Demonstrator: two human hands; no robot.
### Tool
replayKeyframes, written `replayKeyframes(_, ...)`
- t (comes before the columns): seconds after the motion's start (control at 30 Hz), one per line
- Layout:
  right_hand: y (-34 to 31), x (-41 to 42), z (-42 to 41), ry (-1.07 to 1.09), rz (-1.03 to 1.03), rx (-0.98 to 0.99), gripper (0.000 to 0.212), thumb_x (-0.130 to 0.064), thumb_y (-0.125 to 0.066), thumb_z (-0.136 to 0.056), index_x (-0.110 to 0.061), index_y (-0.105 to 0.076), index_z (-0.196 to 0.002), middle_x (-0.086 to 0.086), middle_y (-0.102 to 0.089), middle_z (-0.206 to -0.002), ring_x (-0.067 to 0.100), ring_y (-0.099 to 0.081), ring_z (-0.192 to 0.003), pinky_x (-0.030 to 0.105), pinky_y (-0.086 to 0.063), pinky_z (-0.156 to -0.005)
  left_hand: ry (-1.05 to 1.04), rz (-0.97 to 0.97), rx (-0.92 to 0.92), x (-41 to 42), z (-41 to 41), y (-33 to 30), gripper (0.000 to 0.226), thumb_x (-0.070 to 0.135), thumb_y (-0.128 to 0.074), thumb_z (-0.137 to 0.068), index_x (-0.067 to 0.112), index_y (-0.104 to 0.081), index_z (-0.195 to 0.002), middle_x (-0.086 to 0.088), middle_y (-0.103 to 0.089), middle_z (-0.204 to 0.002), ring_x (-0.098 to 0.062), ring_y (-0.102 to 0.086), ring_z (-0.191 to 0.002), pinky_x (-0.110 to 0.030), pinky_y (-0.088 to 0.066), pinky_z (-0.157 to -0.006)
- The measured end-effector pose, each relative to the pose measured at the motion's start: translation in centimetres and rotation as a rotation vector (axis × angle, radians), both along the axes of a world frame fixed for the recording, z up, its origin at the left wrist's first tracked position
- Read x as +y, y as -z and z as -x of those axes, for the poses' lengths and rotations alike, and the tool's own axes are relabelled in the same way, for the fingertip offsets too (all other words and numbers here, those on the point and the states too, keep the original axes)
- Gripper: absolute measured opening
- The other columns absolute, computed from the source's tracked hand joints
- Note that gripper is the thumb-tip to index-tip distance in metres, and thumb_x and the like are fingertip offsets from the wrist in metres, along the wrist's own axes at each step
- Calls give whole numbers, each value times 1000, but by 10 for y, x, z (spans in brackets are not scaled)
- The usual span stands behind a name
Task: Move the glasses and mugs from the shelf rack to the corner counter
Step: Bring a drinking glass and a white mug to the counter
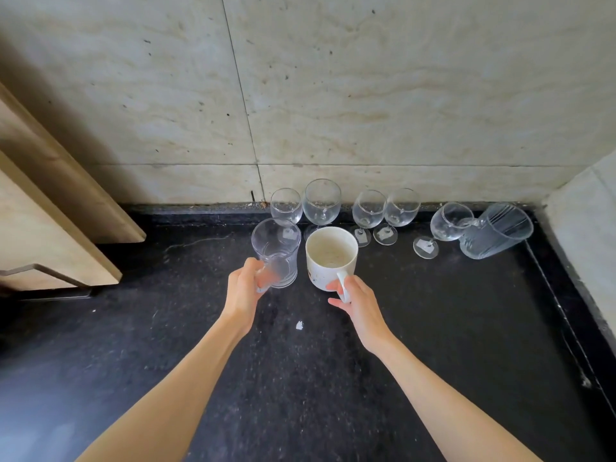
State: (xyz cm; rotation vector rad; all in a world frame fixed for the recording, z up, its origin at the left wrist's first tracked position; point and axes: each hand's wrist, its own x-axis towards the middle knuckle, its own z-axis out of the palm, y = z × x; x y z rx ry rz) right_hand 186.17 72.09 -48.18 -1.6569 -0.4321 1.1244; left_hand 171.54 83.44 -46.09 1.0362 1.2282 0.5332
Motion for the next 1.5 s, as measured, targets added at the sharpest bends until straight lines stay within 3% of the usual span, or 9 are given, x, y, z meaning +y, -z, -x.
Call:
replayKeyframes(0.2, 3, 1, -1, -50, 52, -7, 28, -13, -30, -98, -5, -55, -88, 7, -58, -100, 16, -54, -101, 37, -47, -91, -12, 2, 0, 4, -4, 13, 25, 32, -41, -66, 11, -36, -55, -15, -46, -71, -19, -56, -75, -54, -33, -107)
replayKeyframes(0.5, 8, 0, 3, -88, 146, -39, 32, -11, -33, -95, 2, -61, -102, 2, -62, -101, 10, -53, -93, 32, -39, -88, 72, -40, 49, 10, -4, 18, 36, 28, -38, -82, -2, -59, -81, -21, -66, -91, -25, -59, -96, -47, -38, -105)
replayKeyframes(0.73, 0, 3, 5, -101, 304, -243, 30, -17, -33, -95, -7, -62, -94, 5, -58, -98, 20, -53, -94, 33, -39, -84, 169, -14, 82, 6, 7, 1, 29, 23, -45, -72, 22, -51, -44, -11, -66, -94, -30, -58, -107, -47, -38, -105)
replayKeyframes(0.87, -9, -4, 15, -128, 348, -433, 25, -23, -34, -95, -9, -53, -104, 6, -55, -103, 16, -51, -88, 25, -36, -64, 170, 12, 99, 5, 10, -5, 24, 23, -54, -77, 20, -60, -54, -12, -67, -101, -29, -59, -107, -43, -38, -105)
replayKeyframes(0.97, -25, -15, 18, -102, 332, -512, 24, -22, -38, -96, -12, -51, -112, 4, -52, -114, 12, -49, -93, 24, -37, -74, 168, -23, 183, 4, 12, -13, 18, 22, -50, -87, 11, -63, -82, -5, -60, -88, -21, -58, -84, -32, -40, -90)
replayKeyframes(1.07, -53, -22, 23, -58, 227, -578, 25, -22, -40, -95, -14, -51, -116, 3, -52, -118, 13, -50, -102, 25, -37, -82, 280, -184, 299, 0, 27, -24, 28, 31, -50, -92, 14, -55, -114, -3, -46, -117, -24, -49, -104, -32, -36, -87)
replayKeyframes(1.17, -92, -15, 31, -95, 48, -682, 31, -26, -42, -95, -16, -50, -123, 1, -54, -126, 16, -49, -117, 27, -36, -91, 413, -420, 496, -6, 59, -44, 64, 40, -54, -89, 21, -27, -144, -7, -15, -154, -27, -23, -139, -40, -25, -110)
replayKeyframes(1.3, -149, 15, 52, -314, -169, -979, 52, -36, -51, -90, -19, -38, -137, -1, -44, -141, 17, -36, -131, 31, -27, -106, 468, -774, 752, -1, 105, -94, 72, 53, -45, -88, 33, -9, -148, -1, 5, -159, -25, 3, -146, -56, 0, -114)
replayKeyframes(1.5, -217, 60, 114, -598, -340, -1311, 73, -63, -35, -85, -34, -6, -146, -7, -2, -159, 13, 4, -145, 51, 3, -115, 229, -1100, 1046, -8, 190, -191, 69, 60, -33, -87, 41, -1, -146, 3, 5, -159, -23, 10, -146, -57, 9, -112)
